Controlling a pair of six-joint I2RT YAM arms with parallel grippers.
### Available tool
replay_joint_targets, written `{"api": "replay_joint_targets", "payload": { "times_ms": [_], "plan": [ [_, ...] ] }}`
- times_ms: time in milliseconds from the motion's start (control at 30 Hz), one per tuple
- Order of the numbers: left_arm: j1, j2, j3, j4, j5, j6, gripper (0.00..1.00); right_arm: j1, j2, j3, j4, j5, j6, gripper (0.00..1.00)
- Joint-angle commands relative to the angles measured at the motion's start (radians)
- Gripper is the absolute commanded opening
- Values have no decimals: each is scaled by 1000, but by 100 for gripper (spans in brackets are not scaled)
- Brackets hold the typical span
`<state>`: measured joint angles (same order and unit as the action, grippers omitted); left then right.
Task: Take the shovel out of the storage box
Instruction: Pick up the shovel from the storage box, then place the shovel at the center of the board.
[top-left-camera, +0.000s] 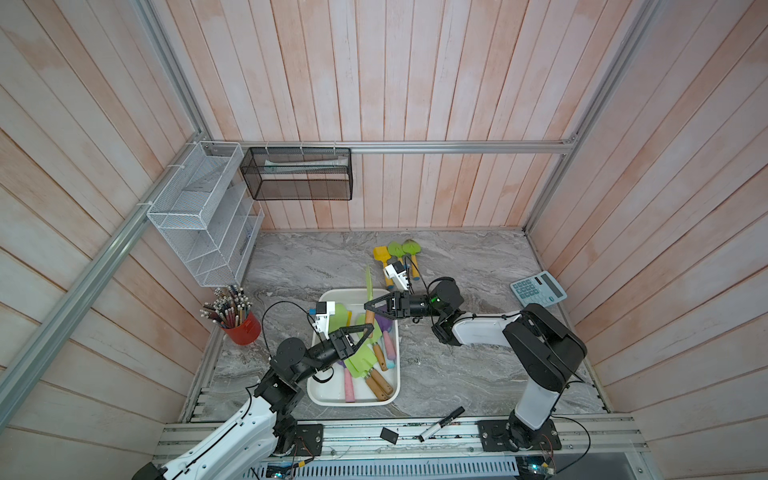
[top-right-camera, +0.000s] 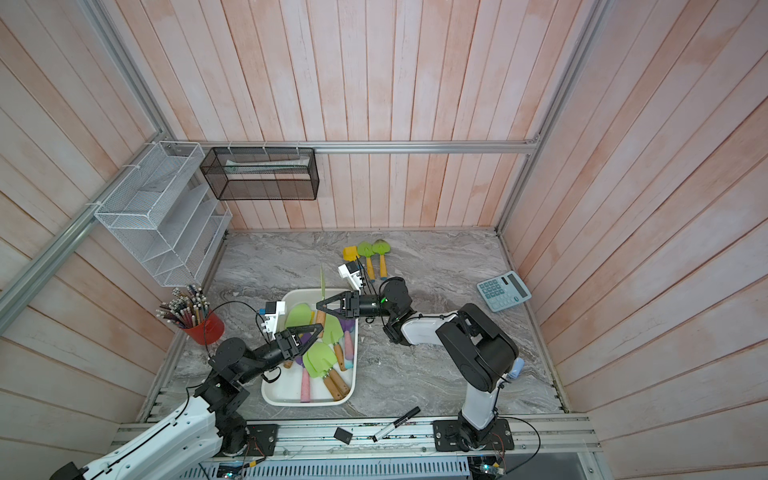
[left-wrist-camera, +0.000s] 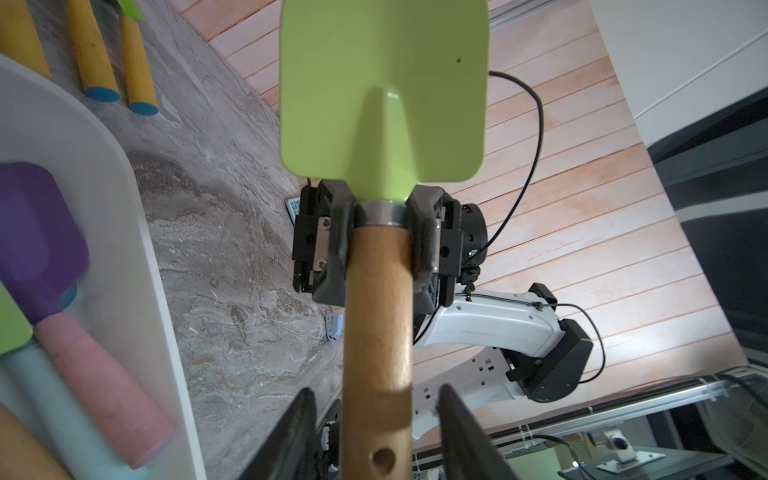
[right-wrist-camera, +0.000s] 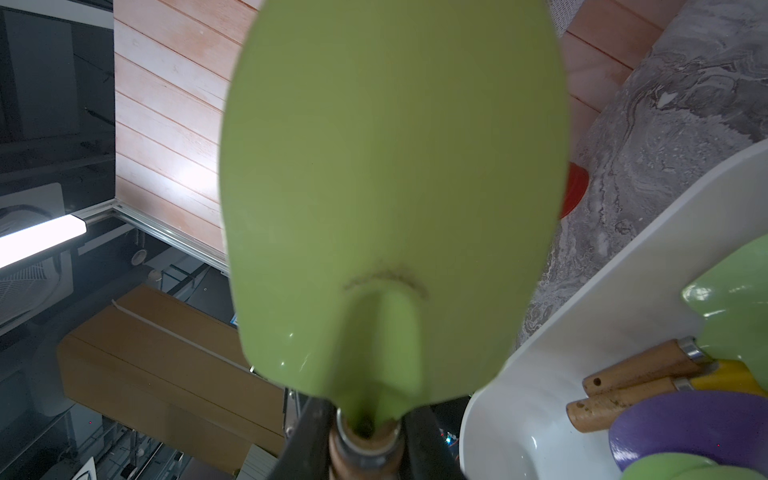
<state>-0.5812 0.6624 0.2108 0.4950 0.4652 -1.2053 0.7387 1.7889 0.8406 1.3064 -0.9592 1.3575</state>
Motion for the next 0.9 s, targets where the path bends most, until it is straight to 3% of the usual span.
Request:
{"api": "replay_joint_targets", "payload": {
  "times_ms": [0,167,400,600,733,867],
  "plan": [
    [24,-47,20,-117,3,49,59,-45,-24,4,0,5,-27,19],
    [47,-71,107,-365,-29,155,57,-142,-76,6,-219,3,-133,19],
    [47,48,271,-748,-177,322,57,-318,-102,68,-698,45,-375,19],
    [44,126,309,-846,-228,358,56,-387,-83,231,-1208,352,-739,19],
    [29,133,312,-861,-250,362,56,-398,-18,341,-1380,581,-862,19],
    [9,135,303,-855,-258,361,55,-439,79,450,-1469,686,-923,19]
  ]
}}
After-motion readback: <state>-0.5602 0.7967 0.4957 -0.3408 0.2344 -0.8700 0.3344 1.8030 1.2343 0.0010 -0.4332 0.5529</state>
